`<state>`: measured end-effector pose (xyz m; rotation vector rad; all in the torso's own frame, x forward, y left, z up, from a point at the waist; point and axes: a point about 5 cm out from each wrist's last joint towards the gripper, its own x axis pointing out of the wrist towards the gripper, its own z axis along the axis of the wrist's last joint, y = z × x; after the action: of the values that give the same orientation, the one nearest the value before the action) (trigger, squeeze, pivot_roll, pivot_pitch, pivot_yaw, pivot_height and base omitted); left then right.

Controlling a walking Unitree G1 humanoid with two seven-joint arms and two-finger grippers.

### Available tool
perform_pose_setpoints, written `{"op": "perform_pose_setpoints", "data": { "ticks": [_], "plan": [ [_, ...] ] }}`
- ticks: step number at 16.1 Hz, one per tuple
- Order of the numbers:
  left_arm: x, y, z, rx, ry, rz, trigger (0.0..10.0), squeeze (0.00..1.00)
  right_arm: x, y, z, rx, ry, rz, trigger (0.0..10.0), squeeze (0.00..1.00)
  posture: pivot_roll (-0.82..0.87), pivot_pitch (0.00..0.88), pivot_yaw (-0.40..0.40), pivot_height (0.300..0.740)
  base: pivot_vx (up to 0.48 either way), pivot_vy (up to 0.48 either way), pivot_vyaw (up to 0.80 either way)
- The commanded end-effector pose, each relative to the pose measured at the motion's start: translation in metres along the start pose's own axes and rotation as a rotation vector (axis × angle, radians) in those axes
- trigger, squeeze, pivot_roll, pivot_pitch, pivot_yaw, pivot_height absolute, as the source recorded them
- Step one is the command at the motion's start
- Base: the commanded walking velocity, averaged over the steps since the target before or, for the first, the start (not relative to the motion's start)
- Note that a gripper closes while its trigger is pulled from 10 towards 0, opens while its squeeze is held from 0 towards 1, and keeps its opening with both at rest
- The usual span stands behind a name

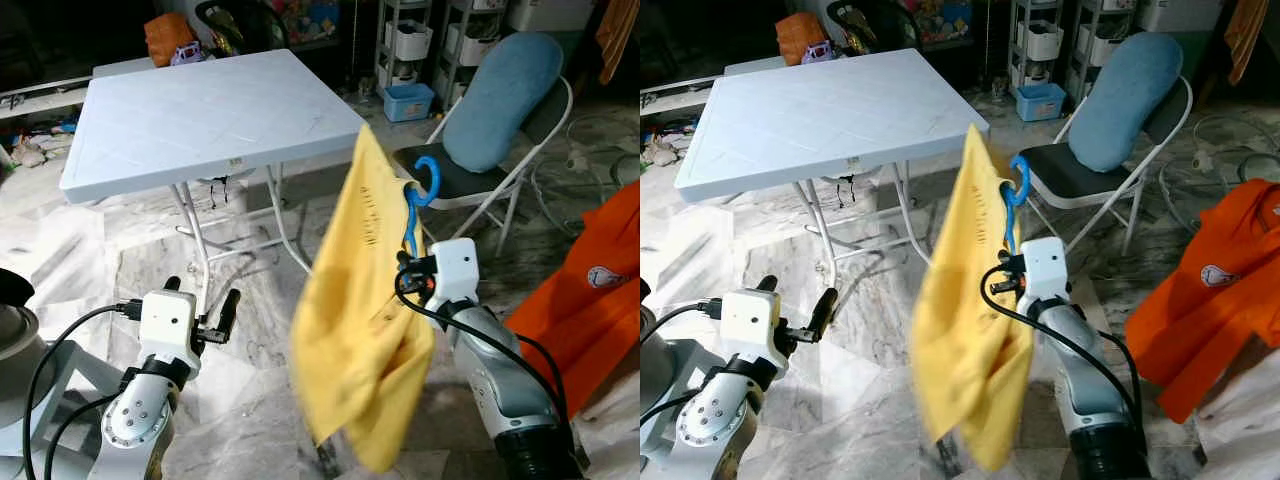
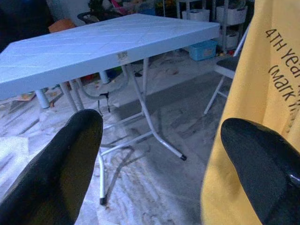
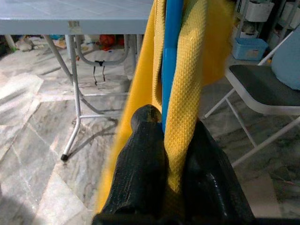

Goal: Hang hanger

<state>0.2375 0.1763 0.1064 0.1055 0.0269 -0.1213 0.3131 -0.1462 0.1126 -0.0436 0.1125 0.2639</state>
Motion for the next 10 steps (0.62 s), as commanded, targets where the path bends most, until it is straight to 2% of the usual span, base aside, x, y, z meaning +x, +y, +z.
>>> {"op": "perform_pose_setpoints", "data": {
  "ticks": [1,4,7,10],
  "plan": [
    [-0.001,-0.002,0.002,0.001,0.003,-0.012,10.0,0.0,0.001,0.003,0.011,0.0,-0.062,0.02,10.0,0.0,0.07,0.0,0.058,0.74,0.0,0.0,0.51],
    [-0.004,-0.016,-0.002,-0.023,0.017,-0.043,10.0,0.0,0.001,0.011,0.011,0.02,-0.071,0.063,10.0,0.0,0.07,0.0,0.055,0.74,0.0,0.0,0.79],
    [-0.005,-0.02,-0.003,-0.032,0.022,-0.049,10.0,0.0,0.001,0.014,0.011,0.017,-0.078,0.087,10.0,0.0,0.06,0.0,0.05,0.74,0.0,0.0,0.76],
    [-0.003,-0.019,-0.003,-0.036,0.027,-0.047,10.0,0.0,0.001,0.013,0.012,0.027,-0.085,0.088,10.0,0.0,0.06,0.0,0.046,0.74,0.0,0.0,0.47]
  ]
}}
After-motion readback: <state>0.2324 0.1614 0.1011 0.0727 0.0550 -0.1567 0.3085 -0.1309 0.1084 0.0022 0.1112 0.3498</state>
